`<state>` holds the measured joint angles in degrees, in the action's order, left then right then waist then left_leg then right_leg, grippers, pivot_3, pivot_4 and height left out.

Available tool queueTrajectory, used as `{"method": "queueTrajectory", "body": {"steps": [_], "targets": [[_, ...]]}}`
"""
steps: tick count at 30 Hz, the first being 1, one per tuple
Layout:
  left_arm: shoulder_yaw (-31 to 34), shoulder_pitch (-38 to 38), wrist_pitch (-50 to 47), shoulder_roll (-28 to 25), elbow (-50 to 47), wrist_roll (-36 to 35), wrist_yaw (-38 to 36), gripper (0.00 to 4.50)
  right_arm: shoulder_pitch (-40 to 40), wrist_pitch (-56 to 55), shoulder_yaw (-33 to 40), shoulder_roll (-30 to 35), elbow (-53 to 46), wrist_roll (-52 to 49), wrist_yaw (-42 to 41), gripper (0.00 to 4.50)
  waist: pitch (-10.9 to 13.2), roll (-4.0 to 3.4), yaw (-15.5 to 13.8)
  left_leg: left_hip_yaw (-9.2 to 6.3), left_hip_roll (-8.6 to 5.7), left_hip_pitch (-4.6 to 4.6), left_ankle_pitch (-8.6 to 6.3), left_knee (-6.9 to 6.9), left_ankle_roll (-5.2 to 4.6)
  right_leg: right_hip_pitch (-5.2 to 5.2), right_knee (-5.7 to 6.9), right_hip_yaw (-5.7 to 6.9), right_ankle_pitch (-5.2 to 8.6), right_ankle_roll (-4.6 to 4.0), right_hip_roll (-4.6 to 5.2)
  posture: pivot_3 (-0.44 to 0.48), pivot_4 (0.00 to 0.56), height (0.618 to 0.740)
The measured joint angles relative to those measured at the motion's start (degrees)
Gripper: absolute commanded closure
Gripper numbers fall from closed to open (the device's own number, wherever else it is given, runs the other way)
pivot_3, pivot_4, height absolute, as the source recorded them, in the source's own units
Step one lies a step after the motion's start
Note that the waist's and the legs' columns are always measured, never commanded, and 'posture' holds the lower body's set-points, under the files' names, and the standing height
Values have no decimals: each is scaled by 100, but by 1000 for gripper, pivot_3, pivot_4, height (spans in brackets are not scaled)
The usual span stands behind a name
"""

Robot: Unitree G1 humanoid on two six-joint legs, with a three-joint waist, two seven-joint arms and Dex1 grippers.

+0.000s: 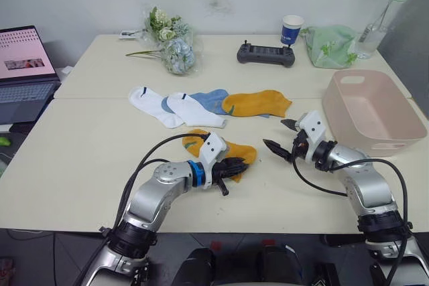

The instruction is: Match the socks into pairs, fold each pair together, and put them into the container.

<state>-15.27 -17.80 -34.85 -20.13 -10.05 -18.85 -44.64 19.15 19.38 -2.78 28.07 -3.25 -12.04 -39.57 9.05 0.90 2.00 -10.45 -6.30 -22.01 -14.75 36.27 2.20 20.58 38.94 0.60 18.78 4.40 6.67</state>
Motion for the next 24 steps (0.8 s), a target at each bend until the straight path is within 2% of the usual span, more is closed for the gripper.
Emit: {"method": "queueTrajectory", "body": {"steps": [3, 7, 9, 13, 17, 20, 22, 24], "targets": [[101, 38, -225, -178, -147, -238, -139, 1918, -41, 9, 61, 3, -9, -62, -9, 0, 0, 0, -8, 0, 0, 0, 0, 0, 0, -1, 0, -1, 0, 0, 0, 0, 150, 740], [894, 99, -387, -578, -322, -562, -122, 528, -301, 363, 174, 3, -271, -342, -47, 0, 0, 0, -9, -3, 1, 1, 0, 0, 0, 0, 0, -1, 0, 0, 0, 0, 150, 740], [1273, 97, -216, -763, -216, -533, -13, 16, -467, 610, 171, 22, -502, -514, -92, 0, 0, 0, -16, -2, 1, 1, 0, 0, 0, 0, -1, -1, 0, 0, 1, 0, 150, 740], [1732, 39, 567, -1052, 662, -59, 301, 16, -827, 978, -7, 259, -919, -600, -298, 0, 0, 0, -32, -3, -3, 0, 0, 0, -1, -2, -4, 0, 0, 0, 2, 0, 150, 740], [1785, -331, 1293, -954, 1798, 436, 676, 16, -891, 1243, -392, 210, -976, -457, -220, 0, 1, 2, -38, -5, -2, 0, 0, 1, 0, -2, -3, 2, 0, 0, 3, 0, 150, 740], [1689, -472, 1608, -823, 2251, 612, 677, 16, -830, 1384, -550, 49, -979, -428, -78, 0, 1, 2, -24, -3, -2, -1, 0, 0, 0, 0, -4, 0, 0, 0, 3, 0, 150, 740], [1537, -543, 1739, -713, 2496, 713, 644, 407, -759, 1453, -658, 13, -988, -435, -87, 0, 1, 2, -26, -4, -2, -1, 0, 1, 0, 0, -3, 2, 0, 0, 3, 0, 150, 740], [1481, -604, 1807, -643, 2658, 754, 617, 875, -730, 1476, -767, -12, -1014, -441, -115, 408, 1, 2, -23, -7, -1, 0, 0, 1, 0, 0, 0, 4, 0, 0, 3, 0, 150, 740]]}}
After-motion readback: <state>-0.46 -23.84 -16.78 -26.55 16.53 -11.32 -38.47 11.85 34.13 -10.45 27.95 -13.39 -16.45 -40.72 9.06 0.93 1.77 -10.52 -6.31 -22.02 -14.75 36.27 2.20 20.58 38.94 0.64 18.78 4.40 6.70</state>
